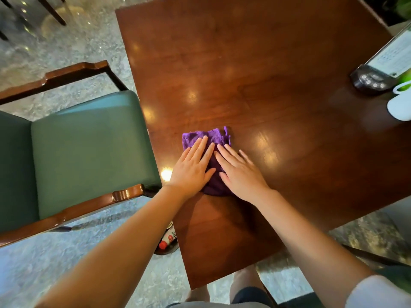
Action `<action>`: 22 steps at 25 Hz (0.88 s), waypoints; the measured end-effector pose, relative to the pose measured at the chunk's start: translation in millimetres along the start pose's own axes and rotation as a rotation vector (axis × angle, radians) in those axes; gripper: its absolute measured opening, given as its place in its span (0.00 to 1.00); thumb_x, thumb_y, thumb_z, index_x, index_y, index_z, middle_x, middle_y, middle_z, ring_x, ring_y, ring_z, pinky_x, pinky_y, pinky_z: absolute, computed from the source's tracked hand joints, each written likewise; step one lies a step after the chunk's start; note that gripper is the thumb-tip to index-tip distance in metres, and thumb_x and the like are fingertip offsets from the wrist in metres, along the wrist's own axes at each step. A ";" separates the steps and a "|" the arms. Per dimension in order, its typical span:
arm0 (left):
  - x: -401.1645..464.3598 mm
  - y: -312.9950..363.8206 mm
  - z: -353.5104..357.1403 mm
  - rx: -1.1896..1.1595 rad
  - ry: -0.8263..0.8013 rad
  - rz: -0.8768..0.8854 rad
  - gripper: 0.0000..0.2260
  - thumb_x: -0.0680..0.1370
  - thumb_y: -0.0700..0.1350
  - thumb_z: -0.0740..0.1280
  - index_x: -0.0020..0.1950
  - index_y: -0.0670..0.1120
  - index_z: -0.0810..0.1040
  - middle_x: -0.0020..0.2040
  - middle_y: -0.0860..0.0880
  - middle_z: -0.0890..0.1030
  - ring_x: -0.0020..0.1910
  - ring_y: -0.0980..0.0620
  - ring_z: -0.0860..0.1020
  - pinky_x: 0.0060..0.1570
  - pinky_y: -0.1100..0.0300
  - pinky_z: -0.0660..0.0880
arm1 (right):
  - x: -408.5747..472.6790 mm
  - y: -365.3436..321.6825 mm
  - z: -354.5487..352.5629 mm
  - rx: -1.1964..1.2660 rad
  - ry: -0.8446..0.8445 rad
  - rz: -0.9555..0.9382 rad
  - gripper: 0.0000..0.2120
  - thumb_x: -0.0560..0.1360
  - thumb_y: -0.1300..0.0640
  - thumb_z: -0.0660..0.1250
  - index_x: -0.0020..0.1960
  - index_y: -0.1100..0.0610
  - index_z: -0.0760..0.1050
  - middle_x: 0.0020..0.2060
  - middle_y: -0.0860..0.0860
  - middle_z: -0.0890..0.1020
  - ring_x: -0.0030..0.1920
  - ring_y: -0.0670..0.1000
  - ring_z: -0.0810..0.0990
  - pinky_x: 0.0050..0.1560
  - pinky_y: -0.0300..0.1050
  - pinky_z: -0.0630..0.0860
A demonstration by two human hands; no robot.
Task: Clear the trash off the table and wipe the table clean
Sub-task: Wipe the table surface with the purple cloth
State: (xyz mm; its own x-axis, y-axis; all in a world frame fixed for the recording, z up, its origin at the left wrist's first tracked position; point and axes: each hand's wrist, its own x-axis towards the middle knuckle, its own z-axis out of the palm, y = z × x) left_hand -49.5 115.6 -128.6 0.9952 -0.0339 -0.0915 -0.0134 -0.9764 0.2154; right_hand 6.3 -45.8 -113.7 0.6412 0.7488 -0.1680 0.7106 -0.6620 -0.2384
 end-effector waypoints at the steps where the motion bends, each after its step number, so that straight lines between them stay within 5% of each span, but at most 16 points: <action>1: 0.1 1.3 -0.6 0.008 -0.011 -0.041 0.30 0.81 0.55 0.55 0.77 0.45 0.46 0.78 0.43 0.46 0.77 0.47 0.45 0.74 0.54 0.46 | 2.5 -0.7 -1.7 0.000 -0.011 0.002 0.27 0.79 0.53 0.56 0.75 0.55 0.51 0.77 0.50 0.52 0.76 0.49 0.47 0.74 0.53 0.50; 5: -5.5 13.4 -3.2 -0.060 -0.012 -0.201 0.31 0.80 0.53 0.59 0.76 0.40 0.49 0.77 0.38 0.46 0.77 0.43 0.45 0.73 0.57 0.45 | 11.0 -2.9 -12.2 0.038 -0.035 0.016 0.26 0.78 0.54 0.61 0.73 0.54 0.59 0.75 0.49 0.59 0.75 0.50 0.53 0.72 0.49 0.58; 10: -4.7 4.2 -14.5 -0.209 0.003 -0.232 0.27 0.80 0.48 0.61 0.76 0.43 0.56 0.78 0.45 0.55 0.76 0.49 0.52 0.71 0.60 0.53 | 23.2 -11.2 -20.4 0.079 0.008 0.076 0.17 0.77 0.56 0.63 0.66 0.54 0.71 0.71 0.46 0.69 0.72 0.48 0.61 0.66 0.46 0.66; 16: 1.5 -13.9 0.4 -0.013 0.055 -0.340 0.26 0.83 0.50 0.51 0.77 0.41 0.48 0.78 0.41 0.49 0.77 0.46 0.48 0.73 0.57 0.48 | 54.4 -15.3 -3.8 -0.021 0.013 -0.076 0.22 0.81 0.58 0.52 0.74 0.58 0.56 0.75 0.52 0.58 0.76 0.51 0.51 0.74 0.47 0.50; 22: 19.4 -48.0 -2.8 0.010 0.129 -0.389 0.28 0.81 0.53 0.52 0.77 0.43 0.49 0.78 0.43 0.50 0.77 0.47 0.48 0.73 0.55 0.46 | 97.0 -6.9 4.8 -0.120 0.091 -0.175 0.25 0.80 0.53 0.50 0.75 0.56 0.50 0.76 0.51 0.54 0.76 0.50 0.49 0.74 0.54 0.46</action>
State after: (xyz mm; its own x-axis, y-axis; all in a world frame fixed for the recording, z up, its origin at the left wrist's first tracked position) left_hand -29.3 162.5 -138.0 0.9302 0.3646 -0.0417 0.3660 -0.9132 0.1792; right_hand 62.3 31.6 -133.0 0.5245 0.8502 -0.0458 0.8393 -0.5253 -0.1401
